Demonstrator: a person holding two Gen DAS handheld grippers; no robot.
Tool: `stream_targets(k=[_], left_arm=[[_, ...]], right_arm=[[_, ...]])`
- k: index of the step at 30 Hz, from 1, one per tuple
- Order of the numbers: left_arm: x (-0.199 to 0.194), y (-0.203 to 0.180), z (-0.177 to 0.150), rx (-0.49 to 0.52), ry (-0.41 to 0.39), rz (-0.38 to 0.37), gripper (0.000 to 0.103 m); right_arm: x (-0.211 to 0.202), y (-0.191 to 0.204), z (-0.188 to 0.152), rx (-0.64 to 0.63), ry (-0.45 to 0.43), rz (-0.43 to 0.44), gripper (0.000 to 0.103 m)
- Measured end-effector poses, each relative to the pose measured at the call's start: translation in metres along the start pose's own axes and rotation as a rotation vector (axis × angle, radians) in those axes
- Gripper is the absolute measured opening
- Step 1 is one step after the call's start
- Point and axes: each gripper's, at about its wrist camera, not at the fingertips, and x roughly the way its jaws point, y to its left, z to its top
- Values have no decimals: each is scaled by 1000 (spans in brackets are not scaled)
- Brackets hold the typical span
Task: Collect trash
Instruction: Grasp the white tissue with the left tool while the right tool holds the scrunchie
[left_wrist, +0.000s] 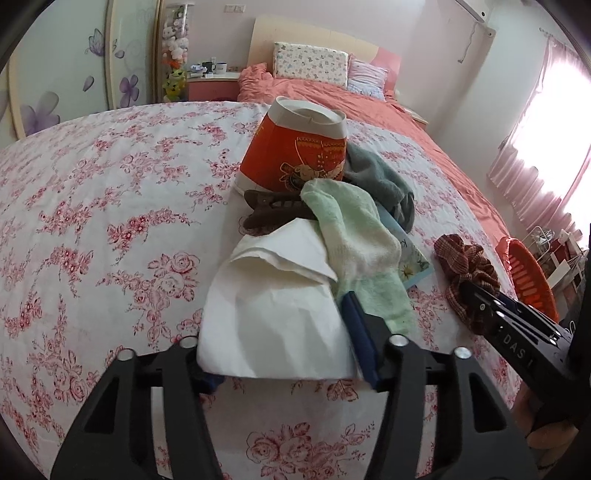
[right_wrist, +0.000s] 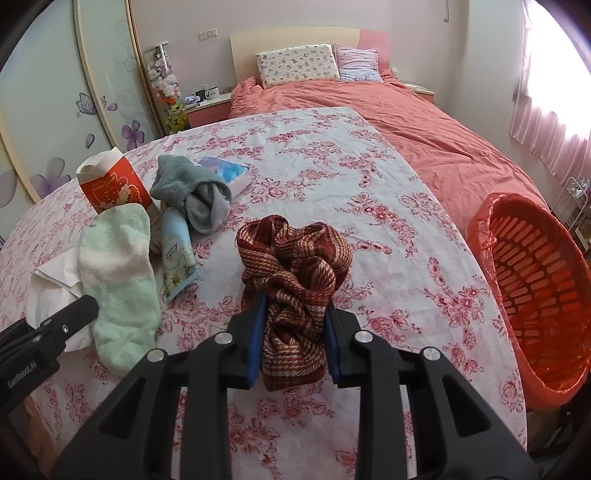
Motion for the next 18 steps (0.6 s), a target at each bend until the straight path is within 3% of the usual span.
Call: stream_targets(k=[3,11,14,18], left_arm=[[0,2,0,-3,2,-5,48],[-4,9,0,-20,-10,-9,48],[-4,11,1,-13,-14,-19,38],[-9,19,0,-2,-33,-13,39]], right_arm=[[0,1,0,1,1,2,28],[0,0,0,0,1,1,28],[-1,-1,0,1,0,-1,28],[-3,0,-1,-1,-3,-1,28]])
